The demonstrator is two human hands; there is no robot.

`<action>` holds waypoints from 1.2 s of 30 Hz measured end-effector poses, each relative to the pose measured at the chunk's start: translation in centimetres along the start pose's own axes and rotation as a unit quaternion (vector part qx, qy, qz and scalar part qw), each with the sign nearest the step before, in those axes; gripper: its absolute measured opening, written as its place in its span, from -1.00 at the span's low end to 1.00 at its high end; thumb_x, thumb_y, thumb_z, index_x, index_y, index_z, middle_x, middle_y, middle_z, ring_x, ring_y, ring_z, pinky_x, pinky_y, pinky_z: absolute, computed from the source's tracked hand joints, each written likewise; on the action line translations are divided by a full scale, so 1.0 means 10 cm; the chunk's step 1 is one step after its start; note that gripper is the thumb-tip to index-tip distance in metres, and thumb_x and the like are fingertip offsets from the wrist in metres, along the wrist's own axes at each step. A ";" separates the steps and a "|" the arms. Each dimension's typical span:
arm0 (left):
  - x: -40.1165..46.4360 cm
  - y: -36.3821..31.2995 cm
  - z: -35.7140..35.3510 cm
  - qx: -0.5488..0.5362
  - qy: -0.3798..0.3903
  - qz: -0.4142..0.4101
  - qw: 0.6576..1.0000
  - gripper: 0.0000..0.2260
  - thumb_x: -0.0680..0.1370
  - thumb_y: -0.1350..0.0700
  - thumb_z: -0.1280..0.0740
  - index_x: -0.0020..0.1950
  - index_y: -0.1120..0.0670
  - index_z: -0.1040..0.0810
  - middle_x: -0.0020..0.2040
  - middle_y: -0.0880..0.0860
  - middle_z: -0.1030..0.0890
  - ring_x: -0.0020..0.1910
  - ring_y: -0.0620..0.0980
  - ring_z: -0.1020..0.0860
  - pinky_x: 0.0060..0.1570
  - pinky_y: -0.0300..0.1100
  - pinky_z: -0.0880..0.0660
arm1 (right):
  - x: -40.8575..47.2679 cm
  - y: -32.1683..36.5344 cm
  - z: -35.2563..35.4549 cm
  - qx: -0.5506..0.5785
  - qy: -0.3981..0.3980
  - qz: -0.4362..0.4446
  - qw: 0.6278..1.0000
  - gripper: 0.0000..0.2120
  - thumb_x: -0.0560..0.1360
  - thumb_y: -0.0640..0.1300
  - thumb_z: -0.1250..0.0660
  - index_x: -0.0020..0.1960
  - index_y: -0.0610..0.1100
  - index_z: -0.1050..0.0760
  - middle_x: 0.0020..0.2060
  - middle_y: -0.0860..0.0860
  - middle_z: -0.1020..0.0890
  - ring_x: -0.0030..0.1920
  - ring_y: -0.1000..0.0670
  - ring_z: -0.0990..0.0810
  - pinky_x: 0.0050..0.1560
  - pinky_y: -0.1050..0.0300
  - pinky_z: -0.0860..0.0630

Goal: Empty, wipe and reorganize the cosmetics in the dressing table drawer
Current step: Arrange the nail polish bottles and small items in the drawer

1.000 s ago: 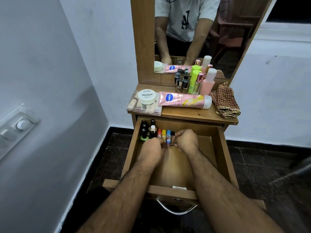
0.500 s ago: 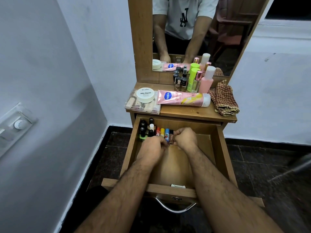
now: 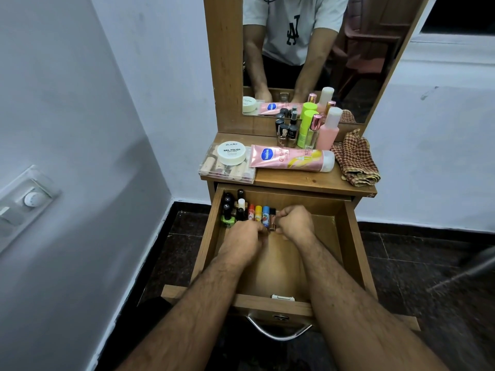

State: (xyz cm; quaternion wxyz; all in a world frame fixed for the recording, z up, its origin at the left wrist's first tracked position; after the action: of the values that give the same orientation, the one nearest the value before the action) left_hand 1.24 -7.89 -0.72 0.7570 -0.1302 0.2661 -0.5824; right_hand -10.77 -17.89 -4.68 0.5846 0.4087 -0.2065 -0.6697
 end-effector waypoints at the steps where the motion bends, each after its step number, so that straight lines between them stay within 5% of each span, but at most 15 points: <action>1: 0.00 0.00 0.01 -0.001 -0.006 -0.002 1.000 -0.73 0.60 0.13 -0.31 0.30 -0.03 -0.57 0.28 0.01 -0.56 0.26 -0.02 -0.49 0.32 -0.07 -0.43 | -0.01 0.01 0.01 -0.001 -0.001 0.004 1.000 -0.94 0.49 -0.13 -0.46 -0.13 -0.04 -0.60 -0.15 0.03 -0.67 -0.13 0.04 -0.68 -0.10 0.04 -0.67; 12: -0.18 -0.05 0.56 -0.162 -0.193 -0.027 0.967 -0.82 0.59 0.06 -0.35 0.17 -0.01 -0.64 0.05 -0.10 -0.65 0.03 -0.19 -0.57 0.06 -0.31 -0.49 | -0.29 0.37 0.41 -0.010 -0.049 0.112 0.992 -0.85 0.50 0.02 -0.43 -0.15 -0.05 -0.67 -0.29 0.07 -0.68 -0.19 0.05 -0.66 -0.13 0.16 -0.56; 17: -0.28 0.18 0.90 -0.250 -0.265 0.000 0.931 -0.87 0.57 0.05 -0.37 0.09 -0.02 -0.66 -0.07 -0.13 -0.65 -0.09 -0.28 -0.55 -0.04 -0.30 -0.54 | -0.48 0.62 0.54 0.038 -0.039 0.154 0.987 -0.89 0.50 -0.01 -0.44 -0.20 0.03 -0.64 -0.27 0.11 -0.67 -0.18 0.08 -0.66 -0.09 0.02 -0.64; 21: -0.32 0.26 1.12 -0.255 -0.289 0.005 0.923 -0.87 0.57 0.05 -0.38 0.08 -0.01 -0.67 -0.09 -0.14 -0.64 -0.08 -0.23 -0.57 -0.04 -0.28 -0.55 | -0.61 0.83 0.63 0.034 -0.053 0.187 0.980 -0.97 0.50 -0.06 -0.44 -0.11 0.02 -0.64 -0.21 0.11 -0.66 -0.13 0.07 -0.66 -0.11 0.11 -0.61; 24: -0.31 0.27 1.22 -0.247 -0.297 0.002 0.922 -0.87 0.56 0.05 -0.39 0.08 -0.01 -0.67 -0.05 -0.11 -0.65 -0.09 -0.22 -0.55 -0.09 -0.33 -0.50 | -0.68 1.07 0.74 -0.062 -0.091 0.230 0.967 -0.84 0.52 -0.09 -0.42 0.10 -0.04 -0.63 -0.07 0.09 -0.65 -0.06 0.13 -0.59 -0.05 0.20 -0.56; 28: -0.25 0.21 1.30 -0.221 -0.296 -0.004 0.929 -0.84 0.56 0.06 -0.40 0.12 0.01 -0.65 0.02 -0.06 -0.67 -0.03 -0.14 -0.58 -0.06 -0.26 -0.56 | -0.73 1.47 0.87 -0.259 -0.184 0.329 0.889 -0.68 0.52 -0.05 -0.41 0.27 -0.02 -0.56 0.20 0.03 -0.58 0.23 0.00 -0.46 0.23 0.05 -0.46; 36: -0.16 0.04 1.41 -0.166 -0.311 -0.027 0.936 -0.74 0.54 0.05 -0.42 0.23 0.03 -0.62 0.10 -0.05 -0.66 0.03 -0.12 -0.58 0.04 -0.26 -0.53 | -0.37 1.66 0.79 -0.398 -0.102 0.295 0.863 -0.51 0.52 0.09 -0.37 0.42 0.05 -0.40 0.35 0.01 -0.49 0.37 -0.07 -0.37 0.35 -0.11 -0.32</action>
State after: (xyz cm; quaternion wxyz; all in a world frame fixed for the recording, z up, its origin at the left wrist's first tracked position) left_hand 9.12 -7.80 11.10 0.7534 -0.4356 0.1069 -0.4809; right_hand -6.87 -19.77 13.63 0.8433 -0.0091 -0.0920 -0.5295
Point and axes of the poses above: each hand's wrist, its own x-axis towards the middle knuckle, its own z-axis out of the back of the hand, y = z × x, the point moved 9 cm from there along x, towards the middle knuckle
